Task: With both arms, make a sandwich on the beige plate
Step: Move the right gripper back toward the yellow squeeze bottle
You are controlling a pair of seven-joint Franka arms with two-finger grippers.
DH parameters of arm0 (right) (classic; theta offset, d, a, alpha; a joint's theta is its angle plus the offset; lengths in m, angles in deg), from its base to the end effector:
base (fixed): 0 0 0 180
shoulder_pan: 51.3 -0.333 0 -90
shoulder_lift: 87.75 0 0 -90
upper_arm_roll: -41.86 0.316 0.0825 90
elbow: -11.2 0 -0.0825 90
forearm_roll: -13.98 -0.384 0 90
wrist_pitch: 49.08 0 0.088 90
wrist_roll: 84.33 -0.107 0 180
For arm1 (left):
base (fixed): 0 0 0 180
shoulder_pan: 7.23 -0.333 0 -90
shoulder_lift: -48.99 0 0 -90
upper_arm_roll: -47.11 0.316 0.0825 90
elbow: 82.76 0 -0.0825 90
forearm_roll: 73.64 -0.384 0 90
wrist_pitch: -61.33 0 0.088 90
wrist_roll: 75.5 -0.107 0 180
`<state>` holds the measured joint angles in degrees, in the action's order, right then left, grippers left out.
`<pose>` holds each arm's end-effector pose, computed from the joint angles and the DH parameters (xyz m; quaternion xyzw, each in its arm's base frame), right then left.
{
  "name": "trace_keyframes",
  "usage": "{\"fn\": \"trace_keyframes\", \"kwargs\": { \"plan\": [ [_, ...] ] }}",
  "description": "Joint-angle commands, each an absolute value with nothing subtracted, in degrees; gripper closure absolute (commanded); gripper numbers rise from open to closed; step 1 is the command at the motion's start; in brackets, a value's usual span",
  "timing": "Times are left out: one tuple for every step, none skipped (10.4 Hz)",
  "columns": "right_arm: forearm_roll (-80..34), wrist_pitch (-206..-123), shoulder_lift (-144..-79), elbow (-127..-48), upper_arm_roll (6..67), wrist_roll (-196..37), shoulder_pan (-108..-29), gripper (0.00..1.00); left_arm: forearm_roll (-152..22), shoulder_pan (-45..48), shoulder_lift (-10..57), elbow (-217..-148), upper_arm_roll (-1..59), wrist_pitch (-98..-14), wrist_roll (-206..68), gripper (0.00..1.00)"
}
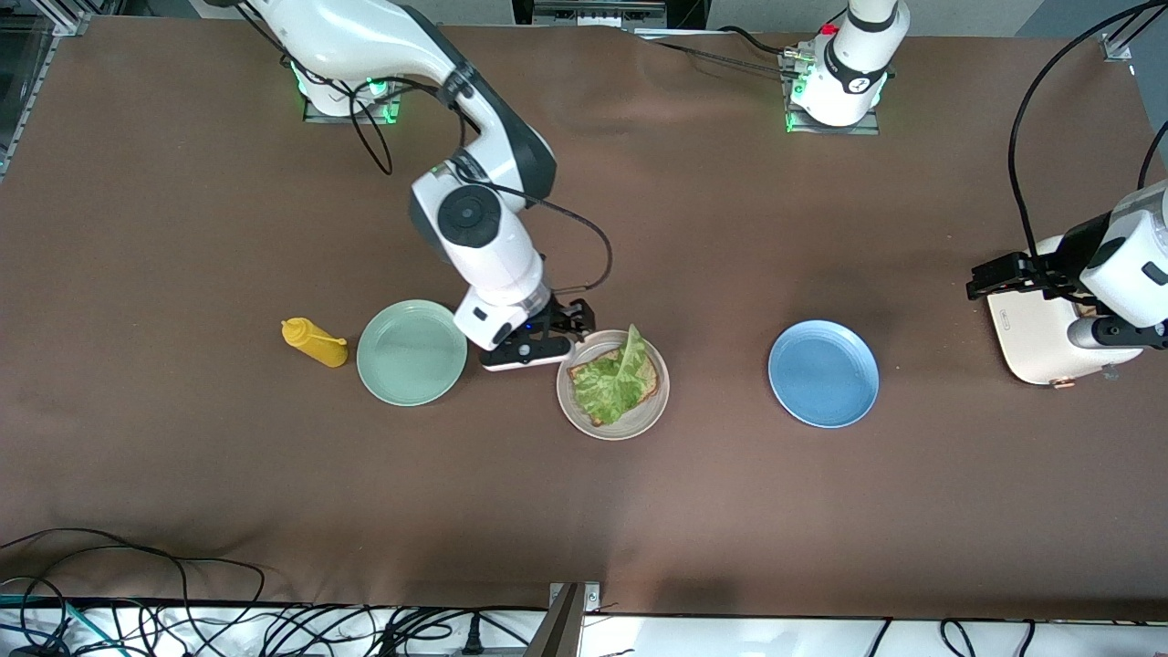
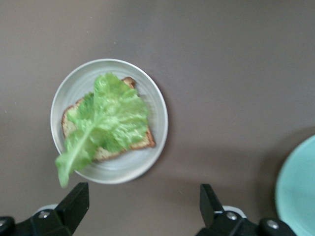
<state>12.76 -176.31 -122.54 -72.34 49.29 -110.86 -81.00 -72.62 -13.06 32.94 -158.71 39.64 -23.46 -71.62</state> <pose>0.5911 0.4261 0.3466 -0.9932 -0.0719 -0.0442 0.0802 0.6266 -0.0084 0.5671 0.9975 0.0206 -0.0629 0.0240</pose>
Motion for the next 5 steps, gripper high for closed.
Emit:
{"fn": "trace_keyframes", "kwargs": {
  "plan": [
    [13.0,-171.8,-112.7,-81.4,52.0,-103.1,-75.7,0.0,-73.6,-13.0,33.3,-158.2,39.5,-22.6,-72.8,0.0],
    [12.3,-171.0,-110.2,-83.4,52.8,-99.9,-73.6,0.0,-73.6,-13.0,33.3,-158.1,39.5,-22.6,-72.8,0.0],
    [11.5,-169.5,-108.2,-84.6,53.0,-96.4,-72.1,0.0,-73.6,-13.0,33.3,-158.1,39.5,-22.6,-72.8,0.0],
    [11.2,-167.1,-106.4,-85.2,53.0,-92.1,-70.4,0.0,-73.6,-13.0,33.3,-158.1,39.5,-22.6,-72.8,0.0],
    [11.0,-164.9,-104.5,-85.8,53.1,-88.2,-68.6,0.0,-73.6,-13.0,33.3,-158.1,39.5,-22.6,-72.8,0.0]
  ]
}}
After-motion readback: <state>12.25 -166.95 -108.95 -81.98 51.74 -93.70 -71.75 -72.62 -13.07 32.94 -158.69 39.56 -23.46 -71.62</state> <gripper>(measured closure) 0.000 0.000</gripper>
